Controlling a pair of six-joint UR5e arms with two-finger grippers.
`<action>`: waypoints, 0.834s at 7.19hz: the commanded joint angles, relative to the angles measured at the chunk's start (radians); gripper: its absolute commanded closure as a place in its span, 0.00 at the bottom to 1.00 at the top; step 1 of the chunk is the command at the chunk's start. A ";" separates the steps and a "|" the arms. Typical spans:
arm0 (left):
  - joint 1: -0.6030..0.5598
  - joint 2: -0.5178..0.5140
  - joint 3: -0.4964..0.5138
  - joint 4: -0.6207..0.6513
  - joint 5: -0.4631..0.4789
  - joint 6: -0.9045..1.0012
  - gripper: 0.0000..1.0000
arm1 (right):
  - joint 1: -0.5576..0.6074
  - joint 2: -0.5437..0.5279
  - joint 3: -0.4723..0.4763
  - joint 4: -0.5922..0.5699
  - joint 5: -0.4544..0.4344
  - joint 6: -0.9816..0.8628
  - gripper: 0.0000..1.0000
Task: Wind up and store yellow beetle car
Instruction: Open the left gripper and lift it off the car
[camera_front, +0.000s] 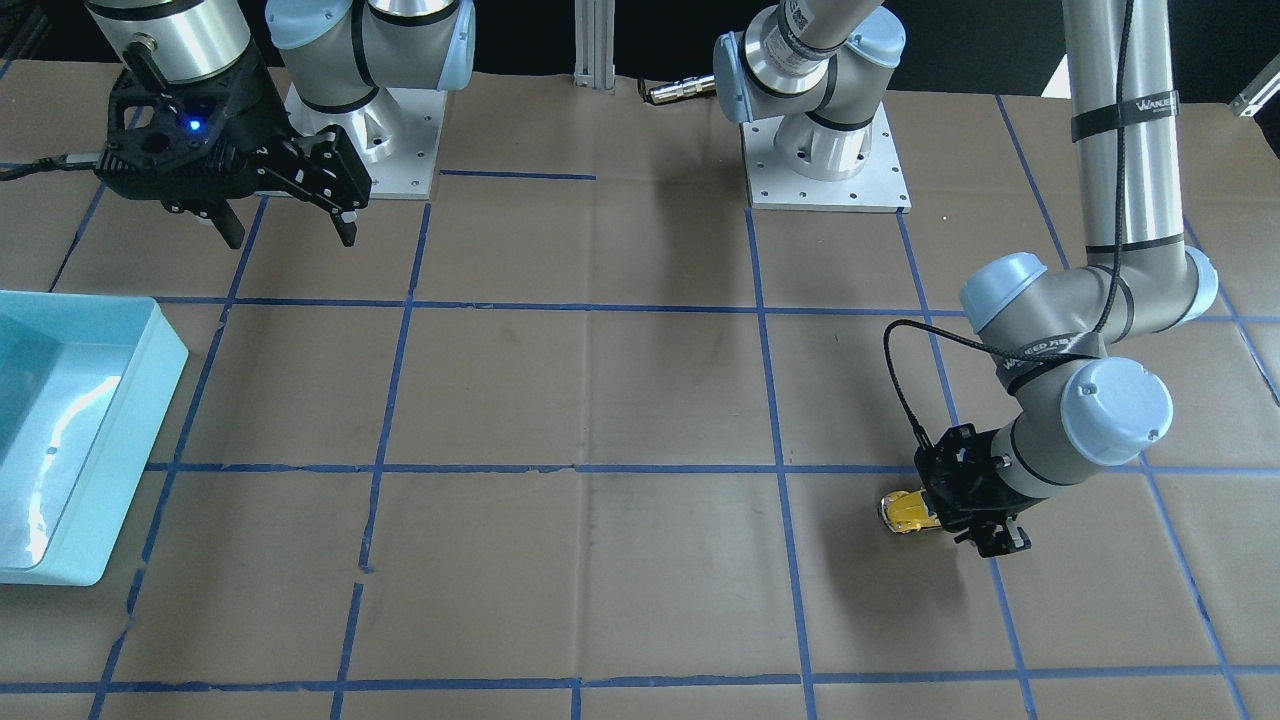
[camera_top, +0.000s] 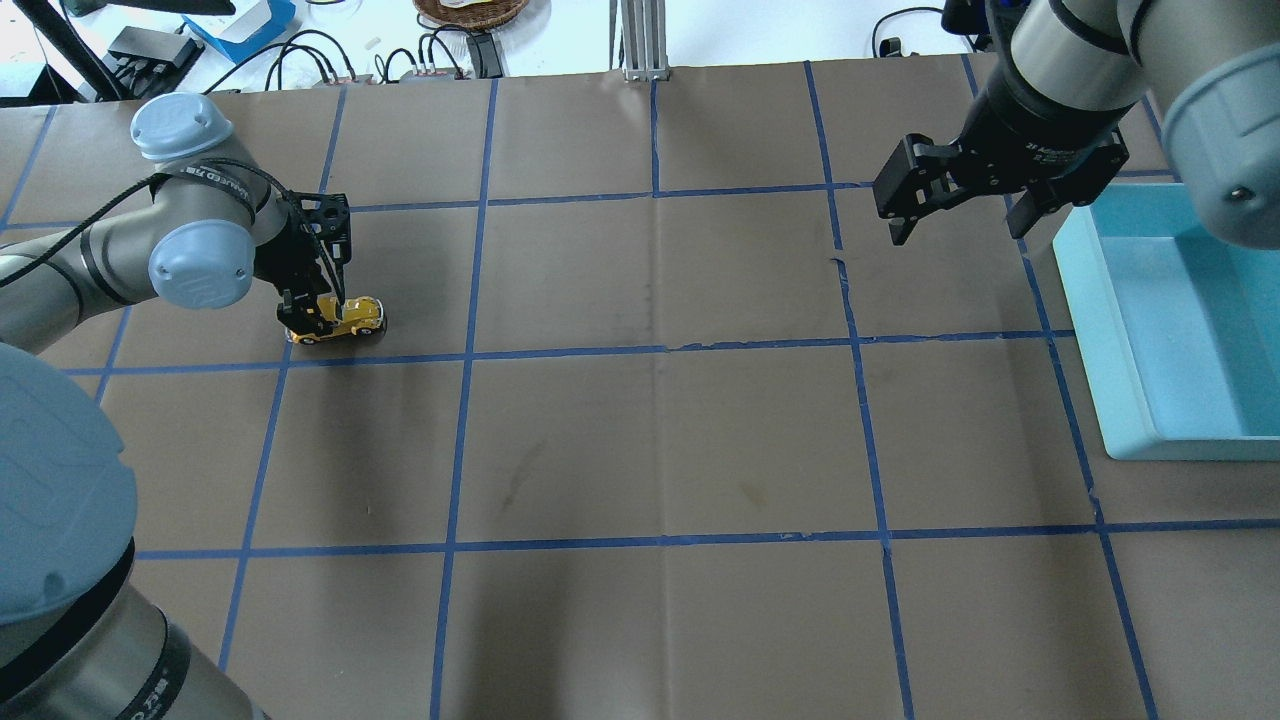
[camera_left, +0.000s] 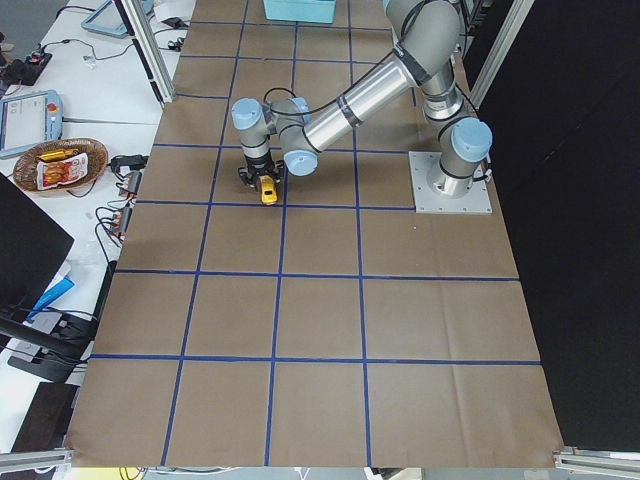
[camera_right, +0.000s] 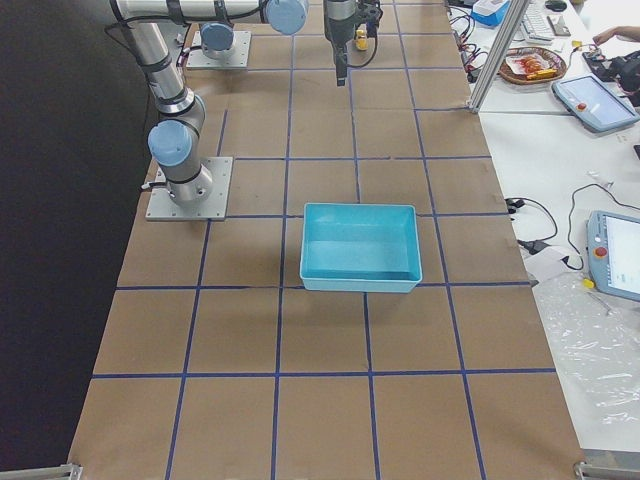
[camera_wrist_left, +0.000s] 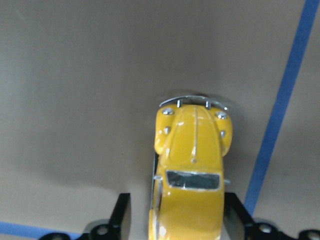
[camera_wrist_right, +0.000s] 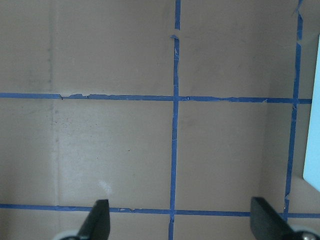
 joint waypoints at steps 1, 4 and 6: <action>0.005 0.028 0.017 -0.004 0.002 -0.001 0.00 | 0.000 0.000 0.000 0.000 0.000 0.000 0.01; 0.008 0.142 0.035 -0.123 -0.010 -0.050 0.00 | 0.000 0.000 0.002 0.000 0.000 0.000 0.01; 0.049 0.143 0.042 -0.150 -0.002 -0.056 0.00 | 0.000 0.000 0.000 0.000 0.000 0.000 0.01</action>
